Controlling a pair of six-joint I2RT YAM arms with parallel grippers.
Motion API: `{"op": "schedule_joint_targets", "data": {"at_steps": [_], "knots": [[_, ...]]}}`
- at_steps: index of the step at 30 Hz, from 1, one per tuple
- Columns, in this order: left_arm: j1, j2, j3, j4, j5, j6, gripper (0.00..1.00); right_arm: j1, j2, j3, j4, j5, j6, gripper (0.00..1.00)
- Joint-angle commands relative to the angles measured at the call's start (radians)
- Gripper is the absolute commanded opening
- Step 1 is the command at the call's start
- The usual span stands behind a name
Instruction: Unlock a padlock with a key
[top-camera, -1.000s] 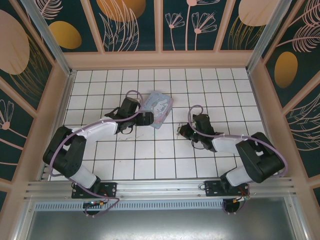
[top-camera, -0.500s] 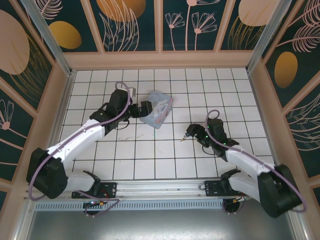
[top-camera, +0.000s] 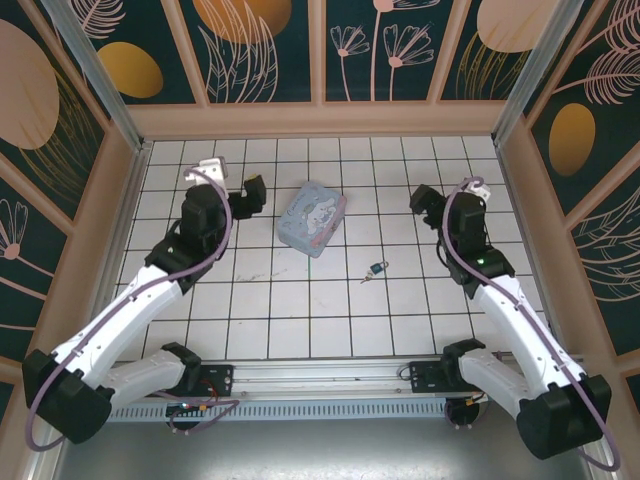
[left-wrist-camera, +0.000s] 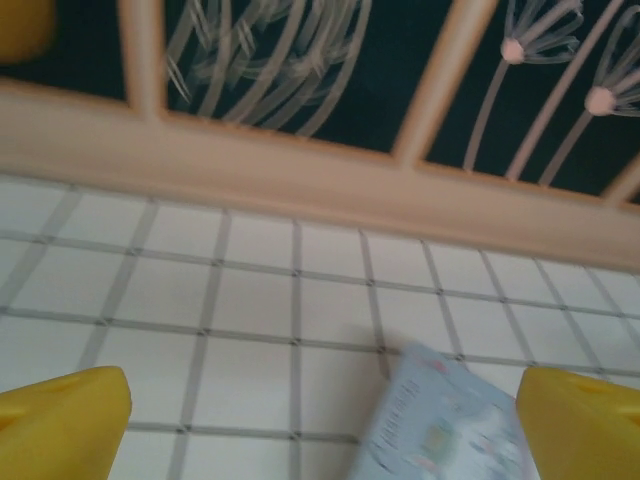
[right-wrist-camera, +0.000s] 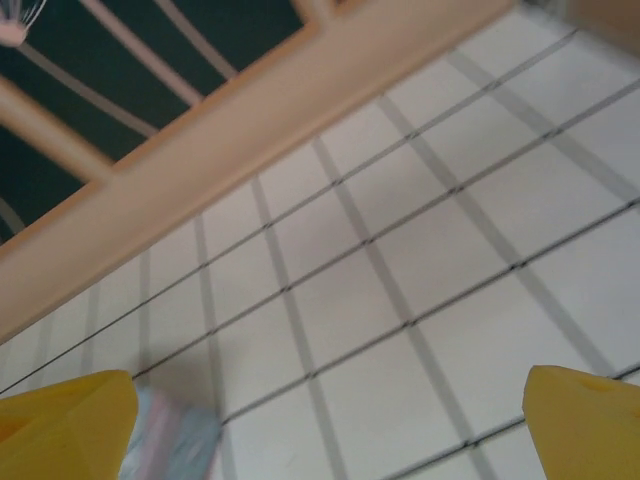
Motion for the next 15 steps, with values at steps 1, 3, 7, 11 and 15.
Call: {"op": "schedule_joint_targets", "data": {"at_steps": [1,3,7,11,15], "knots": [[0.014,-0.043,-0.139,0.259,-0.204,0.22,0.99,-0.039,0.051,-0.081,0.194,0.163,-0.167,0.99],[0.053,-0.051,-0.192,0.312,-0.224,0.26,0.99,-0.064,0.107,-0.118,0.283,0.159,-0.218,0.99],[0.153,-0.068,-0.324,0.443,-0.199,0.336,0.99,-0.092,0.2,-0.236,0.521,0.177,-0.281,0.99],[0.254,-0.04,-0.431,0.56,-0.122,0.312,0.99,-0.121,0.249,-0.348,0.73,0.167,-0.335,0.99],[0.312,0.061,-0.517,0.737,-0.062,0.289,0.98,-0.149,0.269,-0.444,0.927,0.14,-0.391,0.99]]}}
